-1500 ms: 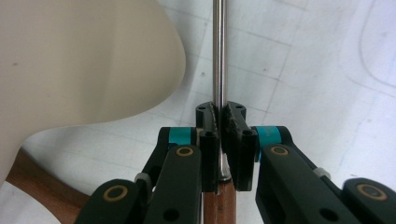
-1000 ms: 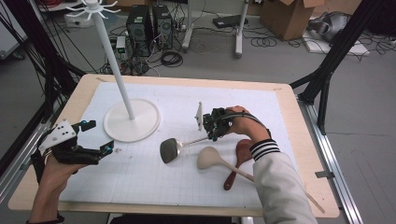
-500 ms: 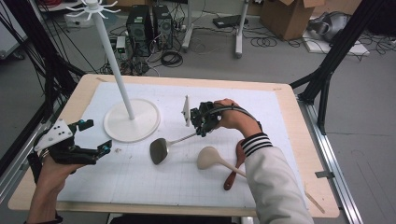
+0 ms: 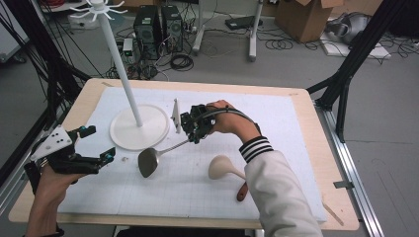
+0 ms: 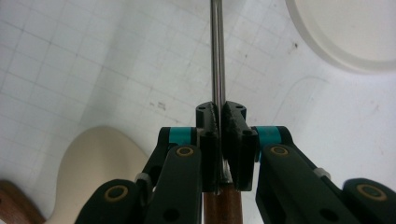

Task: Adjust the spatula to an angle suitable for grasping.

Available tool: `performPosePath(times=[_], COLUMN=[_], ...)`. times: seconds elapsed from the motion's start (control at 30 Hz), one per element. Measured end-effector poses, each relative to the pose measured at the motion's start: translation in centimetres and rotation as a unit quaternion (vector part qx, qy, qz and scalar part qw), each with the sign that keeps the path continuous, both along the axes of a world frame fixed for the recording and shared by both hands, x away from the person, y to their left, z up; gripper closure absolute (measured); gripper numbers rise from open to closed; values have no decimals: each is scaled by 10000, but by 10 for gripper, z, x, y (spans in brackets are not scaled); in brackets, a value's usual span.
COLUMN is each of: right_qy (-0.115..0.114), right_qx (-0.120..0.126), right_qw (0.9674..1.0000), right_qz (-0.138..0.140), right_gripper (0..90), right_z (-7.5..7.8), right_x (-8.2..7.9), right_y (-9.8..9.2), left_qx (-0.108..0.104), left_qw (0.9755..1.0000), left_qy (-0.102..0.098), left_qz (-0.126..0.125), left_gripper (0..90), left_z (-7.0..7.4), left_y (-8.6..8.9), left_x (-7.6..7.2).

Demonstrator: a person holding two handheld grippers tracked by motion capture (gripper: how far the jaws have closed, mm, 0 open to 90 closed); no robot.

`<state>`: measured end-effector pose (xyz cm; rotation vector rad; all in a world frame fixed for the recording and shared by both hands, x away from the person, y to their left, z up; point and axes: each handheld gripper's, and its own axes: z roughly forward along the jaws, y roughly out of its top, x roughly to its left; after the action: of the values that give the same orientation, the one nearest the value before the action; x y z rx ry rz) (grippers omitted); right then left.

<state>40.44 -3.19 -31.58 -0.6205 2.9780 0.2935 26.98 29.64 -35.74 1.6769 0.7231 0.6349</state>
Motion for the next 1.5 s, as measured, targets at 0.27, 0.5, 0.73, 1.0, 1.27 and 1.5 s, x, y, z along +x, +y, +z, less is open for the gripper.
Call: performPosePath(times=[0.27, 0.5, 0.73, 1.0, 1.27, 1.5], right_qy=[92, 174, 198, 258, 400, 457], right_qx=[83, 56, -56, -46, -25, -183], right_qw=[9998, 9993, 9990, 9988, 9989, 9986], right_qz=[156, 317, 394, 403, 259, 184], right_gripper=[849, 848, 849, 848, 848, 847], right_z=[-4, -13, -24, -31, -43, -52], right_x=[-5, -8, -8, -6, -4, -2], right_y=[18, 31, 32, 28, 20, 21], left_qx=[1, 11, 8, 3, 7, 14], left_qw=[10000, 10000, 10000, 10000, 10000, 10000], left_qy=[0, -5, -1, 1, 14, 7], left_qz=[-8, -22, -11, -4, -6, -1], left_gripper=[17, 17, 17, 17, 17, 17], left_z=[0, 0, 0, 0, -1, 0], left_y=[0, -1, -1, 0, -2, -1], left_x=[0, 0, 0, 0, 0, 0])
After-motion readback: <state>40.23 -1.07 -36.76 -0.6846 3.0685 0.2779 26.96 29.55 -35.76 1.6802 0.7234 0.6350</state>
